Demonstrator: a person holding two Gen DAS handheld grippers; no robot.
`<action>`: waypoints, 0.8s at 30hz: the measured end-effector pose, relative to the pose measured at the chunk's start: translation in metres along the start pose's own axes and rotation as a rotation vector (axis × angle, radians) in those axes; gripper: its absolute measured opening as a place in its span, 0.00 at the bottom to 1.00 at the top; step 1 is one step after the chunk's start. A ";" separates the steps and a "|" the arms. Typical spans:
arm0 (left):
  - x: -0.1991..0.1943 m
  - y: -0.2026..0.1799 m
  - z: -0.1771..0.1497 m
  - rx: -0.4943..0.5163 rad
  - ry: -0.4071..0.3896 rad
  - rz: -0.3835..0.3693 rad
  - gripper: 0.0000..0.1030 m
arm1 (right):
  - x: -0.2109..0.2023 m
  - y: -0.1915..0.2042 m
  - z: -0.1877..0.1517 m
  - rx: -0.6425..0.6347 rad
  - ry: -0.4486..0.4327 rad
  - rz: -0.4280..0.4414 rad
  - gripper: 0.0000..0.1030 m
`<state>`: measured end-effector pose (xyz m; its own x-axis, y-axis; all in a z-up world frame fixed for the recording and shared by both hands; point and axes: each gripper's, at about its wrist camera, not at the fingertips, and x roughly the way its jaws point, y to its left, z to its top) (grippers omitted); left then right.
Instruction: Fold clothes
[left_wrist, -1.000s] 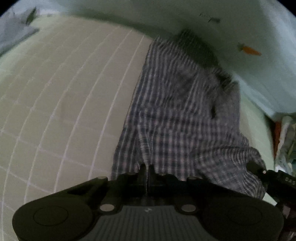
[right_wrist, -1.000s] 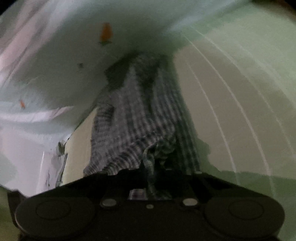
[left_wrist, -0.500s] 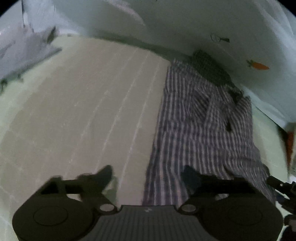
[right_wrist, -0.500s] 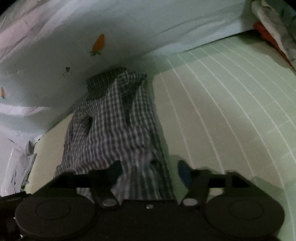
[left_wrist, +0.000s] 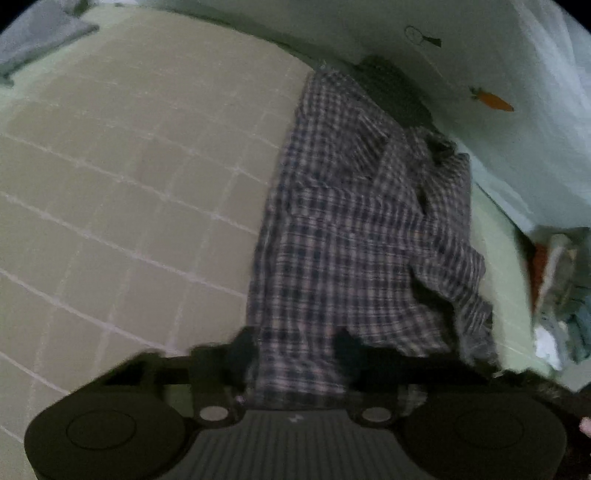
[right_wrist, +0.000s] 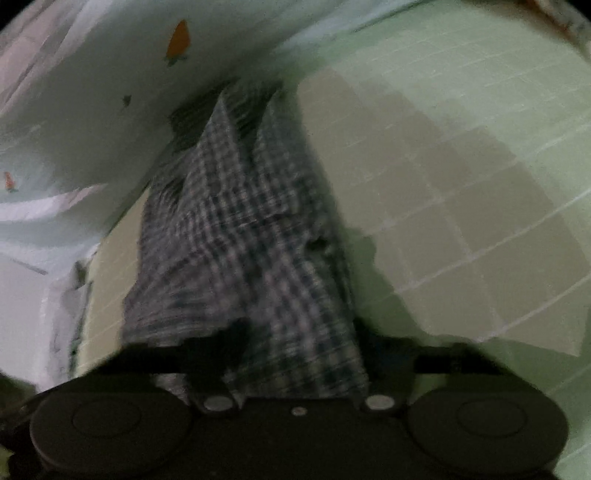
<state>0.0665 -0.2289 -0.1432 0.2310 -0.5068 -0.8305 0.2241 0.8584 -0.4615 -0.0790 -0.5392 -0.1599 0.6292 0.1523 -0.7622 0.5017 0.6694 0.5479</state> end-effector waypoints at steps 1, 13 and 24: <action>-0.002 0.001 -0.003 -0.010 0.008 -0.009 0.26 | 0.002 -0.002 -0.002 0.006 0.024 0.022 0.34; -0.041 0.006 -0.080 -0.062 0.090 -0.012 0.22 | -0.068 -0.025 -0.078 0.019 0.084 0.004 0.16; -0.065 0.013 -0.108 -0.190 0.086 -0.053 0.56 | -0.094 -0.041 -0.118 0.081 0.072 -0.004 0.57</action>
<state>-0.0475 -0.1756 -0.1286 0.1400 -0.5500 -0.8234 0.0493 0.8344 -0.5489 -0.2281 -0.4952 -0.1511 0.5845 0.2032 -0.7856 0.5525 0.6093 0.5687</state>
